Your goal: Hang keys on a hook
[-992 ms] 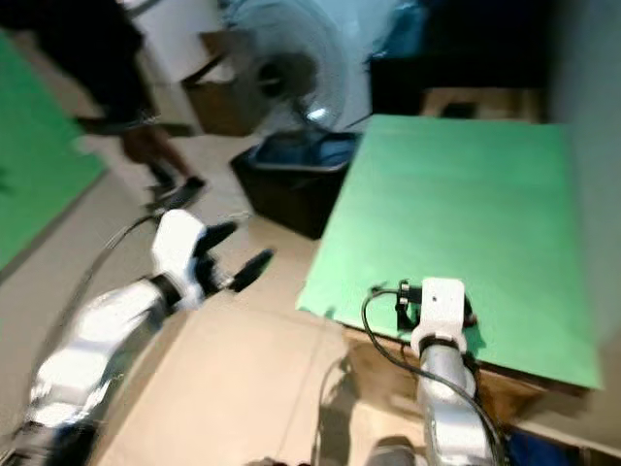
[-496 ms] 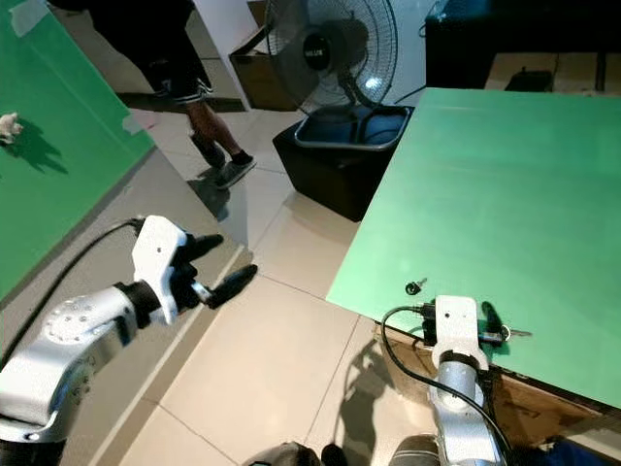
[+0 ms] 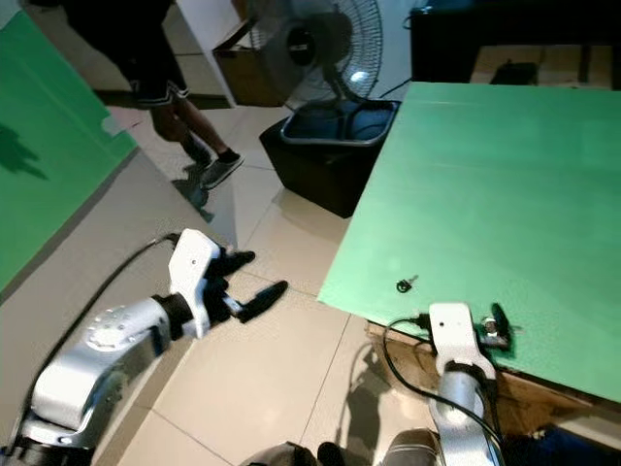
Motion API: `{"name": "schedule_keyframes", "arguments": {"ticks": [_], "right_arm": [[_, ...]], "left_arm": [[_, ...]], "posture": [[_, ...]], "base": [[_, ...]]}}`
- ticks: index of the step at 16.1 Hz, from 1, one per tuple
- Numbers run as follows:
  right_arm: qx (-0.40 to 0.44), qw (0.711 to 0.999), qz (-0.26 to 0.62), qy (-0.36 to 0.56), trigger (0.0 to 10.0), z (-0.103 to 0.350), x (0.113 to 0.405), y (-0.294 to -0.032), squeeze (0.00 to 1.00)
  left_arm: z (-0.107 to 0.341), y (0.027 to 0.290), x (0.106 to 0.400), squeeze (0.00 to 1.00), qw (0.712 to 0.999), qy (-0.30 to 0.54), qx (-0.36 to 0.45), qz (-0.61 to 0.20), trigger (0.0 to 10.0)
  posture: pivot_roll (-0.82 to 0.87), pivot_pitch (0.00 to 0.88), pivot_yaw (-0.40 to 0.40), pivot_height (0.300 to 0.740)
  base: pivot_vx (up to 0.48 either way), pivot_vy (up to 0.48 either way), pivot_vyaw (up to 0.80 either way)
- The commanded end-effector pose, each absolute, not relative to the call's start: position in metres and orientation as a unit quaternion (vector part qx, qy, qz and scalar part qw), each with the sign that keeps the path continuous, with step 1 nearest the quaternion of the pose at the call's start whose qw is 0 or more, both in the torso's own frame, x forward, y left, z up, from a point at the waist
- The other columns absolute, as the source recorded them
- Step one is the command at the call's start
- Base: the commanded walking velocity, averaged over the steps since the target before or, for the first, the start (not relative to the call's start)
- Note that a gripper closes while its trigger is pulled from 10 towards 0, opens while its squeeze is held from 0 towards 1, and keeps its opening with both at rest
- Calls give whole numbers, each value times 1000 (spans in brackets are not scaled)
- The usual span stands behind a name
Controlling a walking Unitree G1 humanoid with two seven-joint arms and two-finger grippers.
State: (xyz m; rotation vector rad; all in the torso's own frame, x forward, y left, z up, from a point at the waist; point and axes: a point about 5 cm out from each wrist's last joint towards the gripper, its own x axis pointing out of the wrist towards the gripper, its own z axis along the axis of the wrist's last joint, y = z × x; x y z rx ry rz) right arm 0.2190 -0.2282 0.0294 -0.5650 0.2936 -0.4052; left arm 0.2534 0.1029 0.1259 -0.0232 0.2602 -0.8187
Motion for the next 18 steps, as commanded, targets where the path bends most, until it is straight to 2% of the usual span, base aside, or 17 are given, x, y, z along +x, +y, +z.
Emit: {"name": "schedule_keyframes", "arguments": {"ticks": [1,5,8,12,18], "right_arm": [[-284,928,-192,142,10000,31,217,-219,0],[-261,925,-219,170,10000,20,201,-220,0],[-227,933,-223,167,10000,17,203,-218,0],[-272,928,-223,122,10000,30,204,-225,0],[-295,927,-215,82,10000,32,188,-211,0]], "left_arm": [[120,108,254,0,911,138,-7,-388,10000],[122,110,255,0,906,141,1,-399,10000],[126,119,255,0,904,147,17,-401,10000],[126,123,252,0,902,153,28,-402,10000],[124,117,251,0,905,148,18,-399,10000]], "posture": [[-281,170,342,740],[-261,194,378,740],[-217,220,400,740],[-211,221,400,740],[-224,205,379,740]], "base": [[0,0,0],[0,0,0],[0,0,0],[0,0,0],[0,0,0]]}}
